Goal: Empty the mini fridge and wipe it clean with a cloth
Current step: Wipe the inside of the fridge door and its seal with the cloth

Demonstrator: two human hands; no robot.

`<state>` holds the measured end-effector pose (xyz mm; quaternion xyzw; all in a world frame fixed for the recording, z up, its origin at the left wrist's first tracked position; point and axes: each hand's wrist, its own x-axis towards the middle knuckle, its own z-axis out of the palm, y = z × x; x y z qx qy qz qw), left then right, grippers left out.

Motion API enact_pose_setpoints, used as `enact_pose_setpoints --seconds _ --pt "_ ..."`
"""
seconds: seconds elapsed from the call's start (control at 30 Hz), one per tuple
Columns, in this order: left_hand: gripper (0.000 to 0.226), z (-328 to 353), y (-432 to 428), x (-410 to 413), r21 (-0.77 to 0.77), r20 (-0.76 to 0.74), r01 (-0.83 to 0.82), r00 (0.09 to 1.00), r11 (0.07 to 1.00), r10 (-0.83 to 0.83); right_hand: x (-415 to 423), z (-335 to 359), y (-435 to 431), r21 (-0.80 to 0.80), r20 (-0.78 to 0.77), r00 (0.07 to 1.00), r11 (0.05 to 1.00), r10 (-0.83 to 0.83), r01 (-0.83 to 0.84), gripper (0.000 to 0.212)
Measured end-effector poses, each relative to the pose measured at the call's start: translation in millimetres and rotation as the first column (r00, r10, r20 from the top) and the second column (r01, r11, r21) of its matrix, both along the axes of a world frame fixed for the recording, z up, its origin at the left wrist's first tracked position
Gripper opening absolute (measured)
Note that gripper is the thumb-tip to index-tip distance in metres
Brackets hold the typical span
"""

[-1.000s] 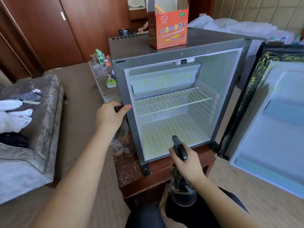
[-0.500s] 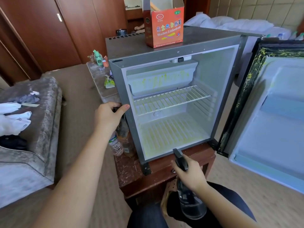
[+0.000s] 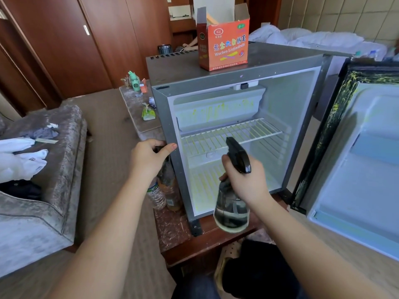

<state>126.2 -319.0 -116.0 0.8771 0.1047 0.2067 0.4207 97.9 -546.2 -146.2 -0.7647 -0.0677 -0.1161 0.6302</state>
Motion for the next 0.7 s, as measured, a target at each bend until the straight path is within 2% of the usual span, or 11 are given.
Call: enact_pose_setpoints --seconds 0.17,0.3,0.37,0.47,0.6,0.7 --pt "0.024 1.1 -2.7 -0.6 0.004 -0.002 0.007 1.000 1.000 -0.007 4.2 -16.1 -45.4 0.013 0.094 0.951 0.955 -0.295 0.295 0.015" --pt "0.029 0.7 -5.6 -0.9 0.022 0.008 -0.010 1.000 1.000 0.010 -14.8 -29.3 -95.1 -0.051 0.129 0.922 0.926 -0.365 0.374 0.012" --pt "0.034 -2.6 -9.4 -1.2 0.079 0.035 -0.026 0.999 0.997 0.024 -34.1 -42.1 -124.7 -0.120 0.122 0.916 0.911 -0.382 0.395 0.014" --pt "0.040 -10.6 -12.1 -0.4 0.159 0.068 -0.063 0.996 0.985 0.053 -72.3 -68.6 -176.1 -0.210 0.045 0.879 0.856 -0.474 0.472 0.016" --pt "0.045 -13.2 -14.6 0.6 0.203 0.064 -0.112 0.993 0.973 0.101 -124.6 -99.1 -236.6 -0.326 -0.093 0.779 0.758 -0.621 0.565 0.025" --pt "0.044 -4.6 -22.7 -7.0 0.267 0.009 -0.121 0.992 0.956 0.124 -146.8 -108.5 -252.2 -0.337 -0.173 0.763 0.765 -0.623 0.549 0.027"
